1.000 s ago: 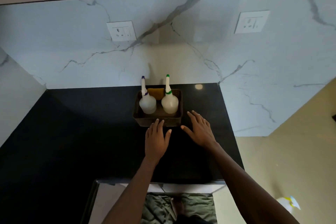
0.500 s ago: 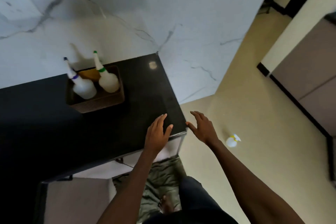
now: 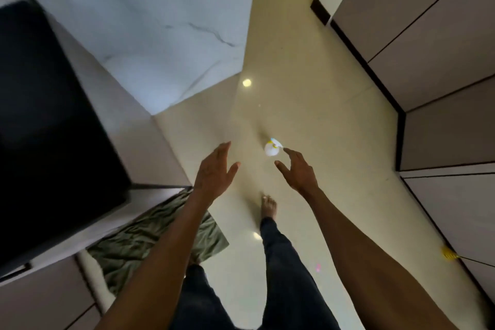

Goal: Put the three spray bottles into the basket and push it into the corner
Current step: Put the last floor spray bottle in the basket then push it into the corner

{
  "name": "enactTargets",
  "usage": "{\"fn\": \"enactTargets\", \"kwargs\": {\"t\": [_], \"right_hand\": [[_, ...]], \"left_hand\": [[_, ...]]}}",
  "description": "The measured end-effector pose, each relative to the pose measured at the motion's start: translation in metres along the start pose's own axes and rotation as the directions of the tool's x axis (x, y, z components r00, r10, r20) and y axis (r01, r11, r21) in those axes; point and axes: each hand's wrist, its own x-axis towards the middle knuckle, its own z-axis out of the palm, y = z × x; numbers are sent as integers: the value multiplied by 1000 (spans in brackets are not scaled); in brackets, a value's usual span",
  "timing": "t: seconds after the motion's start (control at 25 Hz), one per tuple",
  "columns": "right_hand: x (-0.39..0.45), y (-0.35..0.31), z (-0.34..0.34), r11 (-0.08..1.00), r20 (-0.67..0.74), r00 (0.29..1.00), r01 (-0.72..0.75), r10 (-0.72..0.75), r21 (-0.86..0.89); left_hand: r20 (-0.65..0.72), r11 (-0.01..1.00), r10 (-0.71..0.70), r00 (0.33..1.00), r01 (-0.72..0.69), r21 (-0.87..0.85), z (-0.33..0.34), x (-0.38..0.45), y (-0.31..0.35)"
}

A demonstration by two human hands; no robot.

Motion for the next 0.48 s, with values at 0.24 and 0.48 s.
{"fn": "enactTargets", "kwargs": {"t": [0.24, 0.48], "right_hand": [[167, 123, 56, 996, 91, 994, -50, 57, -76], [333, 207, 153, 980, 135, 990, -13, 41, -200]], "left_hand": [[75, 991, -132, 988, 133, -10, 160, 121, -16], [89, 979, -206, 975, 204, 26, 300, 198, -76]]}}
